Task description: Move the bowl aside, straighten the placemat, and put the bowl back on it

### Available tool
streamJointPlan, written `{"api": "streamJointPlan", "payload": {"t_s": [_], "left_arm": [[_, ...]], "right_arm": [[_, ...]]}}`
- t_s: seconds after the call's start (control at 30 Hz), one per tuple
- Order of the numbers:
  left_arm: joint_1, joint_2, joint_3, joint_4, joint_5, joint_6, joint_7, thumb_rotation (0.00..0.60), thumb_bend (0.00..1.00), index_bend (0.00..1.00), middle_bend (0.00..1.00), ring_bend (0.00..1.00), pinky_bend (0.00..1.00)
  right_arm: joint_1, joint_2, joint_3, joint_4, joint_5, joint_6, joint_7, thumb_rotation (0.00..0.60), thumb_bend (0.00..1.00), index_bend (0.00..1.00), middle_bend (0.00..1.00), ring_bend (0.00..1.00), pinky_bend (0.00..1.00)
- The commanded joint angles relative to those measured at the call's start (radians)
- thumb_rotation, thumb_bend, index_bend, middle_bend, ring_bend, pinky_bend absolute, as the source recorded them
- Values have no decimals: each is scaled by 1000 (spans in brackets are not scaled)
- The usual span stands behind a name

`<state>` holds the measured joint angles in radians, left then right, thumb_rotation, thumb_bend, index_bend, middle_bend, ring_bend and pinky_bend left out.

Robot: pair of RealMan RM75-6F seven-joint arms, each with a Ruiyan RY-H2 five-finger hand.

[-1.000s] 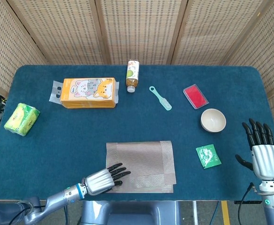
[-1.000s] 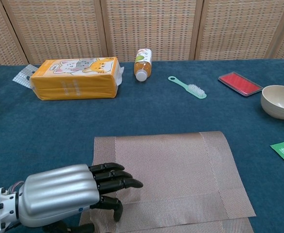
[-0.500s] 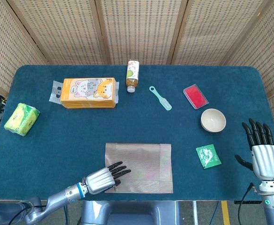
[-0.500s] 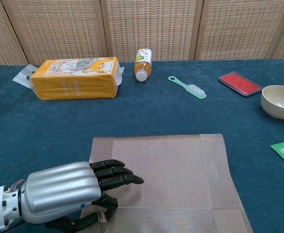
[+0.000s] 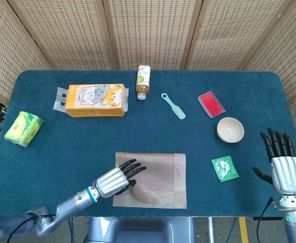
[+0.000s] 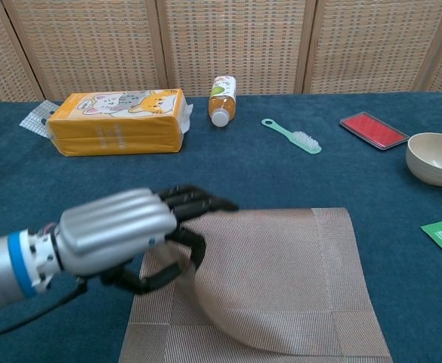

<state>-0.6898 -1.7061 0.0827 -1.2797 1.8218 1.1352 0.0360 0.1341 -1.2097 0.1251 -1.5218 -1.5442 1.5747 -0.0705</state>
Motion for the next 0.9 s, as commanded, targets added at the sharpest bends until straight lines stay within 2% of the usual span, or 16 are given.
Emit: {"api": "streamJointPlan", "payload": {"t_s": [0.03,0.13,0.17,0.3,0.43,0.6,0.77,0.8,0.83,0.9], "left_arm": [[-49,46,-136,-77,-108,-33,57,600,624,788,0,0,0],[-63,68,-231,-106,-219,-65,128,600,625,790,0,0,0],[-67,75,-276,-100,-285,-84,168,600,625,790,0,0,0],[-73,82,-360,-79,-467,-135,276,600,625,791,0,0,0],[-68,87,-399,-51,-602,-145,350,600,627,795,0,0,0],[-42,122,-413,-44,-725,-122,443,600,630,795,0,0,0],[-9,172,-421,-112,-823,-61,528,600,624,772,0,0,0],[-2,186,-418,-128,-841,-49,547,600,557,675,0,0,0],[2,193,-415,-137,-848,-47,554,600,438,531,0,0,0],[20,229,-414,-187,-872,-45,540,600,74,92,0,0,0]], "right_arm": [[0,0,1,0,1,1,0,600,0,0,0,0,0],[-1,1,2,1,3,1,1,600,0,0,0,0,0],[-1,1,3,2,4,0,1,600,0,0,0,0,0],[0,2,2,3,4,-4,1,600,0,0,0,0,0],[0,2,1,1,1,-2,-1,600,0,0,0,0,0],[-1,2,1,-1,-1,-1,-4,600,0,0,0,0,0],[1,0,-1,0,0,-8,-8,600,0,0,0,0,0],[2,-1,-2,0,0,-9,-10,600,0,0,0,0,0],[2,-1,-2,0,0,-9,-11,600,0,0,0,0,0],[3,-3,-4,1,-1,-12,-15,600,0,0,0,0,0]]}}
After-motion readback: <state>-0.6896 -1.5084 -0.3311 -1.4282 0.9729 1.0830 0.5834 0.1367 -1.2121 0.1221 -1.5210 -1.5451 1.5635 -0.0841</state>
